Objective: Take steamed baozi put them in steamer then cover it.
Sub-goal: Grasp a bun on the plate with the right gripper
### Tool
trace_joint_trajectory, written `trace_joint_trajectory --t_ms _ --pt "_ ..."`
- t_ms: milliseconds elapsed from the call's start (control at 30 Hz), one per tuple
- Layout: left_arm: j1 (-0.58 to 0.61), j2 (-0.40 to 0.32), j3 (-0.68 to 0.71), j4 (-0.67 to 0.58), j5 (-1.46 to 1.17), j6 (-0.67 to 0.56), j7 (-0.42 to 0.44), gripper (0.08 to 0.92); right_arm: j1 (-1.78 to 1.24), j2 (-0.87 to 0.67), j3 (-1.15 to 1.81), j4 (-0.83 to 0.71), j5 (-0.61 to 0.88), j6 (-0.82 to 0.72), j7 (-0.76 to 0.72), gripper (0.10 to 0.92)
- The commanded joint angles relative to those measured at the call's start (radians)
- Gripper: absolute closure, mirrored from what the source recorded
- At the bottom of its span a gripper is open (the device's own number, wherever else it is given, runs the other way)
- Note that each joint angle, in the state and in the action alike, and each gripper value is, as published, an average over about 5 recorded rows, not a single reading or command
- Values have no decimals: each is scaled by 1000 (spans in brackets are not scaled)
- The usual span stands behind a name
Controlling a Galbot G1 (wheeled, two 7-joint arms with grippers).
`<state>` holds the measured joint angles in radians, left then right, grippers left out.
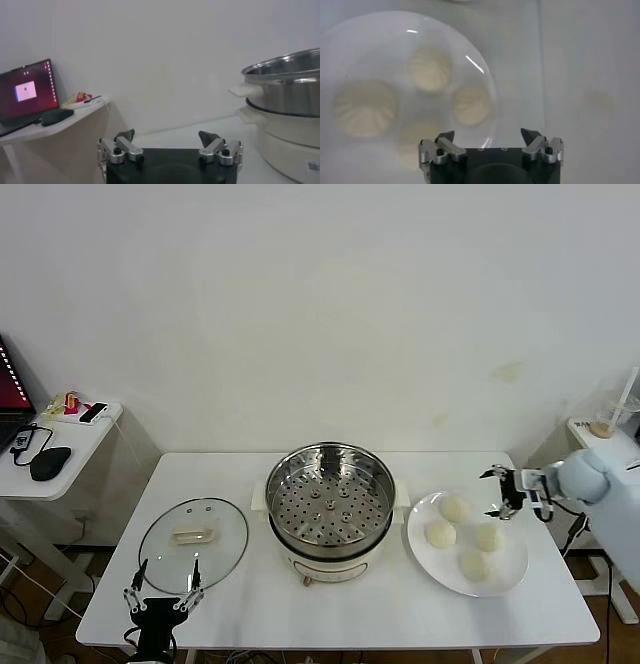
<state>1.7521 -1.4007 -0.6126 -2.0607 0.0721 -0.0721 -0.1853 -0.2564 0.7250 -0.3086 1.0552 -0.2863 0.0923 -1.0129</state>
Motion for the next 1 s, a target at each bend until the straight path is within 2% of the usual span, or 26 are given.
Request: trace_joint_trajectory --t_ms 33,600,1000 --pt "-3 0 -7 1 1 1 3 177 165 102 -182 -158 13 14 -67 203" --pt "-3 3 -22 2 -4 -2 6 177 165 163 -207 -229 -53 -2 -38 205" --pt "-8 3 -21 0 -4 -2 7 177 151 170 -208 -234 -85 -9 -34 327"
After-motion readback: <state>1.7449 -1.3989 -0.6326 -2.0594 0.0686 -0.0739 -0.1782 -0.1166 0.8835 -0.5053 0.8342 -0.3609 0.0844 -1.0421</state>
